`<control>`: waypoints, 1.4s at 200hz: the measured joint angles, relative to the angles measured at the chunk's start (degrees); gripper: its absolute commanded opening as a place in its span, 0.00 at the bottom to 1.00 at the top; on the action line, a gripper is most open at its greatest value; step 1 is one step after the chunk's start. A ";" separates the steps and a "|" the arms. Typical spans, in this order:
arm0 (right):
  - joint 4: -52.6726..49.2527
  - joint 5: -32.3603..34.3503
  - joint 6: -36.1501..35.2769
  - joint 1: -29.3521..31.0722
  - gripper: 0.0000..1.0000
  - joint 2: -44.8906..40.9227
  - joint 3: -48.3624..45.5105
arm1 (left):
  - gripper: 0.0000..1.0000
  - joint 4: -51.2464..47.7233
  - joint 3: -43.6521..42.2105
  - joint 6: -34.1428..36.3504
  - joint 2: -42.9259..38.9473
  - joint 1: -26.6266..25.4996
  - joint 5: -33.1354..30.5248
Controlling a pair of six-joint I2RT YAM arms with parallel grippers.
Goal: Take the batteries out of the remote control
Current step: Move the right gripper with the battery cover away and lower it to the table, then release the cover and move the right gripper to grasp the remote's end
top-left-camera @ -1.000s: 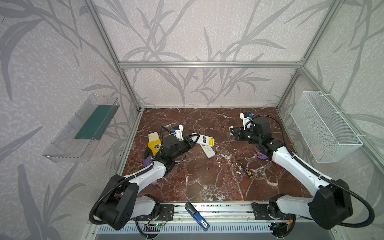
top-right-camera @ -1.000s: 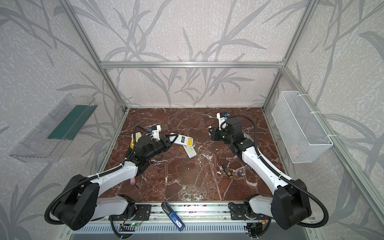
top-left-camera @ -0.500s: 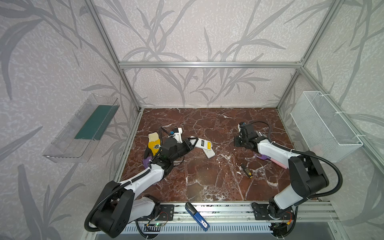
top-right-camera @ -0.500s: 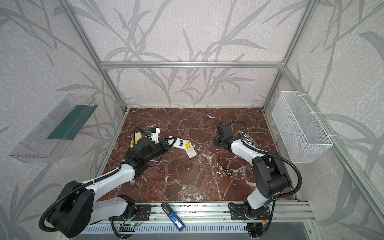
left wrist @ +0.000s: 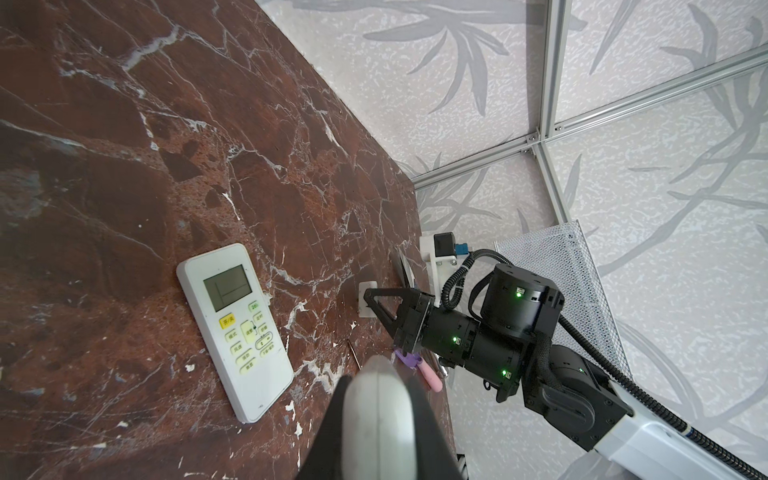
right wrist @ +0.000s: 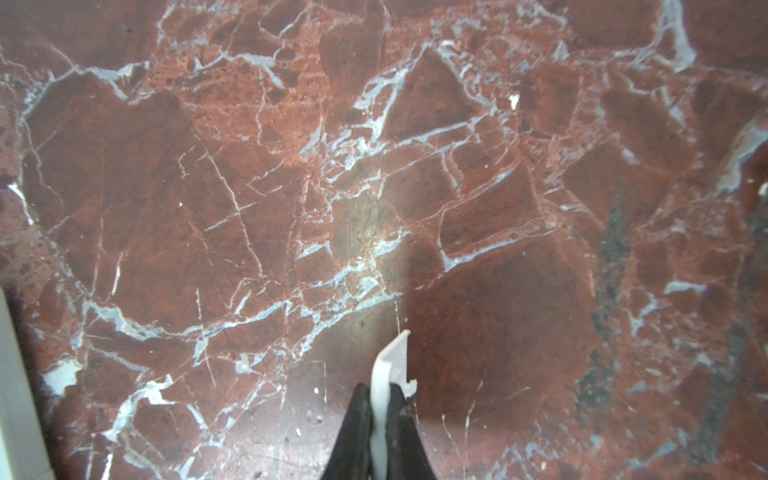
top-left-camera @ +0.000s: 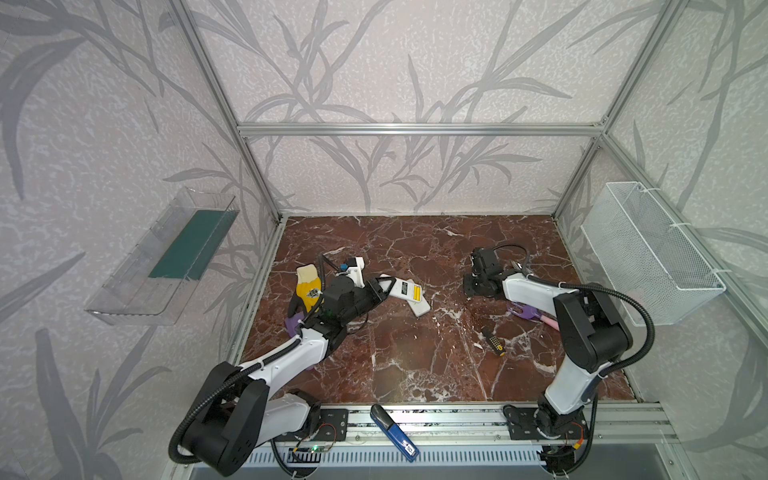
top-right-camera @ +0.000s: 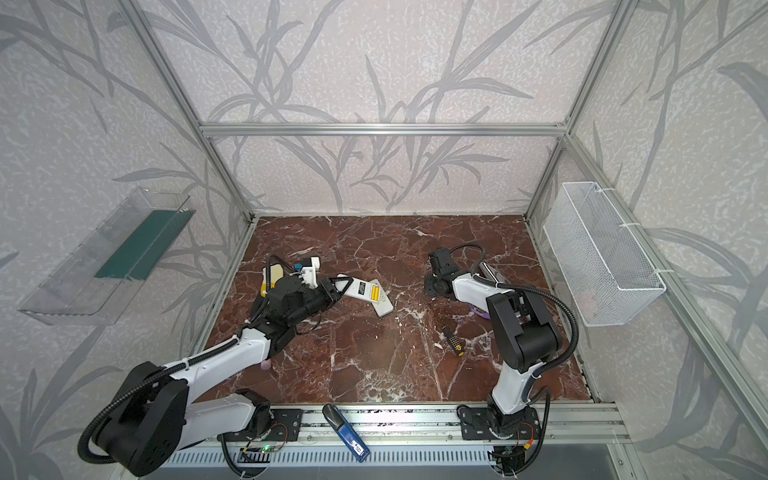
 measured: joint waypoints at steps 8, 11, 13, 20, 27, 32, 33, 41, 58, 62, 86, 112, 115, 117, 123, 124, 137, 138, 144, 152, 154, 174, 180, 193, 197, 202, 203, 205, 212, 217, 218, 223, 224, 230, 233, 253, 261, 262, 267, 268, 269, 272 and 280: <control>0.24 -0.24 0.15 0.00 0.26 0.46 0.15 | 0.00 -0.09 -0.31 0.00 -0.22 0.00 -0.04; 0.33 -0.35 0.35 0.00 0.28 0.59 0.17 | 0.00 -0.15 -0.35 0.02 -0.26 0.00 -0.04; 0.39 -0.37 0.35 0.00 0.29 0.68 0.17 | 0.00 -0.20 -0.42 0.00 -0.33 0.02 -0.04; 0.46 -0.52 0.37 0.00 0.33 1.03 0.17 | 0.00 -0.28 -0.50 0.02 -0.46 0.00 -0.15; 0.48 -0.74 0.42 0.00 0.35 1.25 0.17 | 0.00 -0.37 -0.57 0.02 -0.55 0.00 -0.17; 0.55 -0.81 0.52 0.00 0.38 1.38 0.17 | 0.00 -0.42 -0.57 0.04 -0.59 0.00 -0.20; 0.55 -0.83 0.59 0.00 0.38 1.38 0.17 | 0.00 -0.42 -0.57 0.02 -0.61 0.00 -0.20; 0.63 -1.11 0.61 0.00 0.40 1.44 0.17 | 0.00 -0.42 -0.57 0.04 -0.68 0.00 -0.20; 0.92 -1.68 0.72 0.00 0.45 1.44 0.17 | 0.00 -0.46 -0.57 0.07 -0.94 0.00 -0.20; 0.98 -1.88 0.63 0.00 0.46 1.44 0.17 | 0.00 -0.50 -0.57 0.07 -0.98 0.00 -0.20; 1.95 -3.69 -0.81 0.00 0.52 0.87 -0.07 | 0.00 -0.98 -0.57 0.50 -1.31 0.02 -0.17; 3.80 -8.55 -5.27 0.09 0.56 -3.17 -1.99 | 0.00 -2.08 -0.57 1.88 -1.42 0.00 0.22; 4.09 -9.27 -6.03 0.11 0.57 -3.96 -2.34 | 0.00 -2.23 -0.57 2.03 -1.46 0.02 0.28; 4.20 -9.84 -6.56 0.13 0.57 -4.48 -2.51 | 0.00 -2.43 -0.57 2.16 -1.53 0.00 0.33; 4.63 -11.23 -8.07 0.24 0.58 -5.95 -2.99 | 0.00 -2.95 -0.57 2.67 -1.66 0.00 0.48; 4.68 -11.63 -8.31 0.28 0.58 -6.29 -3.06 | 0.00 -3.02 -0.57 2.75 -1.66 0.00 0.50; 5.53 -15.06 -12.20 1.16 0.60 -9.68 -3.74 | 0.00 -4.26 -0.57 3.87 -2.08 0.00 1.01; 5.55 -15.28 -12.31 1.22 0.60 -9.86 -3.74 | 0.00 -4.31 -0.57 3.98 -2.10 0.00 1.03; 5.73 -16.83 -14.19 1.90 0.60 -11.28 -3.76 | 0.00 -4.85 -0.57 4.46 -2.29 0.00 1.33; 5.95 -18.60 -16.22 2.89 0.61 -12.90 -3.76 | 0.00 -5.75 -0.55 5.18 -2.67 0.00 1.64; 5.95 -18.97 -17.00 3.17 0.61 -13.35 -3.76 | 0.00 -5.97 -0.55 5.38 -2.73 0.00 1.68; 6.16 -23.52 -22.43 6.14 0.64 -16.98 -3.85 | 0.00 -8.35 -0.55 7.17 -3.72 0.00 2.14; 6.40 -24.61 -24.06 7.17 0.65 -17.97 -4.04 | 0.00 -8.92 -0.55 7.67 -3.96 0.02 2.32; 7.17 -26.43 -27.56 9.57 0.68 -19.74 -4.74 | 0.00 -10.01 -0.55 8.61 -4.46 0.02 2.80; 7.30 -26.95 -28.83 10.49 0.69 -20.26 -4.98 | 0.00 -10.34 -0.55 8.85 -4.61 0.00 2.93; 7.56 -27.65 -30.14 11.63 0.70 -20.76 -5.27 | 0.00 -10.69 -0.55 9.11 -4.76 0.02 3.15; 7.63 -27.80 -30.18 11.89 0.70 -20.90 -5.38 | 0.00 -10.71 -0.55 9.14 -4.76 0.02 3.17; 7.76 -28.13 -31.17 12.35 0.71 -21.09 -5.51 | 0.00 -10.82 -0.55 9.27 -4.83 0.00 3.26; 8.15 -28.92 -32.44 13.86 0.73 -21.62 -5.92 | 0.00 -11.04 -0.55 9.68 -5.03 0.00 3.50; 8.48 -29.35 -33.55 14.95 0.74 -21.88 -6.21 | 0.00 -11.13 -0.55 9.99 -5.16 0.00 3.67; 8.50 -29.42 -33.70 15.08 0.75 -21.90 -6.25 | 0.00 -11.17 -0.55 10.01 -5.18 0.00 3.74; 8.63 -29.97 -35.01 16.24 0.75 -22.05 -6.40 | 0.00 -11.28 -0.55 10.16 -5.33 0.00 3.91; 8.63 -30.01 -35.21 16.37 0.75 -22.05 -6.40 | 0.00 -11.28 -0.55 10.19 -5.33 0.00 3.93; 8.70 -30.51 -36.37 17.59 0.76 -22.05 -6.43 | 0.00 -11.45 -0.55 10.43 -5.51 0.00 4.22; 8.76 -30.69 -36.65 18.10 0.76 -22.01 -6.43 | 0.00 -11.47 -0.55 10.51 -5.60 0.00 4.33; 9.03 -31.26 -38.97 20.46 0.77 -21.73 -6.36 | 0.00 -11.54 -0.55 10.97 -5.90 0.02 5.11; 9.20 -31.17 -39.39 21.14 0.77 -21.29 -6.19 | 0.00 -11.50 -0.55 11.06 -5.95 0.02 5.42; 9.20 -31.17 -39.45 21.20 0.78 -21.24 -6.16 | 0.00 -11.50 -0.55 11.08 -5.95 0.02 5.46; 9.33 -30.91 -39.74 21.66 0.77 -20.76 -5.97 | 0.00 -11.47 -0.55 11.10 -5.95 0.02 5.68; 9.33 -30.88 -39.80 21.73 0.78 -20.70 -5.92 | 0.00 -11.47 -0.55 11.13 -5.95 0.02 5.75; 9.33 -30.86 -39.85 21.79 0.78 -20.63 -5.88 | 0.00 -11.47 -0.55 11.13 -5.95 0.02 5.77; 9.33 -30.67 -39.98 22.08 0.78 -20.24 -5.62 | 0.00 -11.47 -0.55 11.13 -5.95 0.02 5.90; 9.44 -30.10 -40.30 22.71 0.78 -19.23 -5.03 | 0.00 -11.47 -0.55 11.13 -5.95 0.02 6.14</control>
